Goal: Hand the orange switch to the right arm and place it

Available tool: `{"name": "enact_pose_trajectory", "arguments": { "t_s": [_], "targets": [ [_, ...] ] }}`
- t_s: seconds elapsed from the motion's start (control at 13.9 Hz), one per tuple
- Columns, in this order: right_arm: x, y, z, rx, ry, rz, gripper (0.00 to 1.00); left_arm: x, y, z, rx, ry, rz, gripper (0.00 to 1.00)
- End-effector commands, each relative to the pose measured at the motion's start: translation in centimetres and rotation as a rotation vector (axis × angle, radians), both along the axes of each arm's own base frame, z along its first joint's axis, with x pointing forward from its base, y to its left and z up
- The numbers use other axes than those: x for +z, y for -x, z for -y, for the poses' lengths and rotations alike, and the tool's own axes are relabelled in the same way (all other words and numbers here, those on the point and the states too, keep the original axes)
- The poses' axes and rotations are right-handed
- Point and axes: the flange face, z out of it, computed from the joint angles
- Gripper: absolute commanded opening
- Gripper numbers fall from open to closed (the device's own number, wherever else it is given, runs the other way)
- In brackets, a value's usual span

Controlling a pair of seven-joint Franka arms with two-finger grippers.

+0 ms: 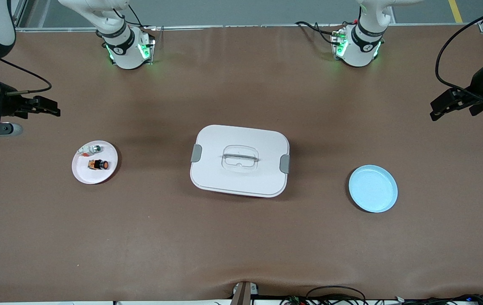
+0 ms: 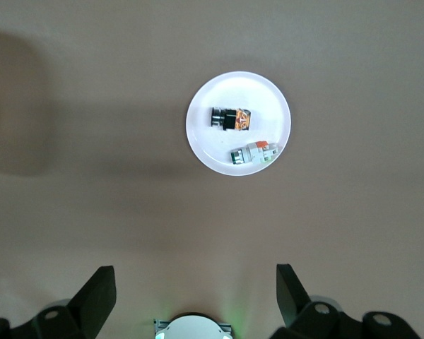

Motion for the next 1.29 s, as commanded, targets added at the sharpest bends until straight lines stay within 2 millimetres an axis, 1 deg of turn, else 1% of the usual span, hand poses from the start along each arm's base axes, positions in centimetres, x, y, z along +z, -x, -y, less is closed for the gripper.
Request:
{"name": "enact_pose_trajectory", "arguments": {
  "t_s": [0.0, 0.14, 0.29, 0.43, 0.58, 0.72, 0.79, 0.86, 1.08, 1.22],
  "targets": [
    [0.5, -1.2, 0.7, -0.042, 0.007, -0.001, 1.0, 0.7, 0.8, -0.1, -0.02, 0.014, 0.013, 1.0],
    [0.6, -1.2, 0.5, -0.041, 0.027, 0.005, 1.0, 0.7, 0.8, -0.1, -0.022, 0.014, 0.013, 1.0],
    [2.0, -1.4, 1.2, -0.052, 0.025, 0.028, 1.0, 0.5, 0.7, 0.0, -0.027, 0.014, 0.01, 1.0],
    [2.6, -1.4, 0.8, -0.049, 0.027, 0.031, 1.0, 0.5, 0.7, 0.1, -0.028, 0.014, 0.01, 1.0],
    [3.1, -1.0, 1.9, -0.077, 0.008, 0.024, 1.0, 0.4, 0.7, 0.2, -0.03, 0.014, 0.007, 1.0],
    [4.5, -0.7, 2.0, -0.088, 0.01, 0.028, 1.0, 0.2, 0.6, 0.3, -0.031, 0.012, 0.005, 1.0],
    [5.2, -0.6, 1.8, -0.1, 0.013, 0.028, 1.0, 0.2, 0.6, 0.3, -0.031, 0.014, 0.005, 1.0],
    [5.3, -0.7, 1.6, -0.121, 0.017, 0.031, 1.0, 0.2, 0.6, 0.3, -0.031, 0.014, 0.005, 1.0],
    [5.3, -0.7, 0.2, -0.244, 0.039, 0.032, 1.0, 0.4, 0.7, 0.4, -0.033, 0.014, 0.005, 1.0],
    [5.6, -0.6, 0.0, -0.263, 0.041, 0.043, 1.0, 0.4, 0.7, 0.3, -0.031, 0.012, 0.005, 1.0]
  ]
}}
